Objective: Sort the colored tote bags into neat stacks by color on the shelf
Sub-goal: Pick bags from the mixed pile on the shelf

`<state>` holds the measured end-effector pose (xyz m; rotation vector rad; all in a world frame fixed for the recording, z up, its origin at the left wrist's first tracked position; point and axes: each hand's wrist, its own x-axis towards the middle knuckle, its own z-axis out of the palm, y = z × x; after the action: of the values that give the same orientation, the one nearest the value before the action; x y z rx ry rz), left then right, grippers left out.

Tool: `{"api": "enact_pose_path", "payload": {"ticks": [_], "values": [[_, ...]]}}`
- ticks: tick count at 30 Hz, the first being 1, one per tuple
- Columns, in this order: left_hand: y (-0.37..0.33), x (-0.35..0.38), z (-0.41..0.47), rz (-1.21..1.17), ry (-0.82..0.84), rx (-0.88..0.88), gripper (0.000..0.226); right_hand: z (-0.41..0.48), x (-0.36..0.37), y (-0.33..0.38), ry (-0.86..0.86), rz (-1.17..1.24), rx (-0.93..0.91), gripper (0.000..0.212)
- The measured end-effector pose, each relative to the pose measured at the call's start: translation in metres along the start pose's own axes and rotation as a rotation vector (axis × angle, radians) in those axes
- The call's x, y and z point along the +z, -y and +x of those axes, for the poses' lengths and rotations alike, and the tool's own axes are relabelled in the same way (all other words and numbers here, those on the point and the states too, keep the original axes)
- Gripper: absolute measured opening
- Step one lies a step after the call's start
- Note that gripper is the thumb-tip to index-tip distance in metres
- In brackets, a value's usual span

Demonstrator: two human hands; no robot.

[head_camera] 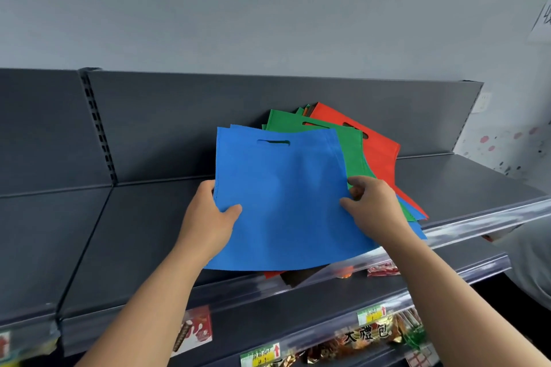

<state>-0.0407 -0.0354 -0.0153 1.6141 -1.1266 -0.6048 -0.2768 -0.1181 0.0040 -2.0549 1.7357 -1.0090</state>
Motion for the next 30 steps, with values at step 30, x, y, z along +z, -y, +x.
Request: {"api": "enact_pose_path", "payload": {"ticks": [30], "values": [[0.138, -0.395, -0.078, 0.258, -0.248, -0.178, 0.020, -0.152, 0.229, 0.319, 0.255, 0.212, -0.179, 0.017]]}}
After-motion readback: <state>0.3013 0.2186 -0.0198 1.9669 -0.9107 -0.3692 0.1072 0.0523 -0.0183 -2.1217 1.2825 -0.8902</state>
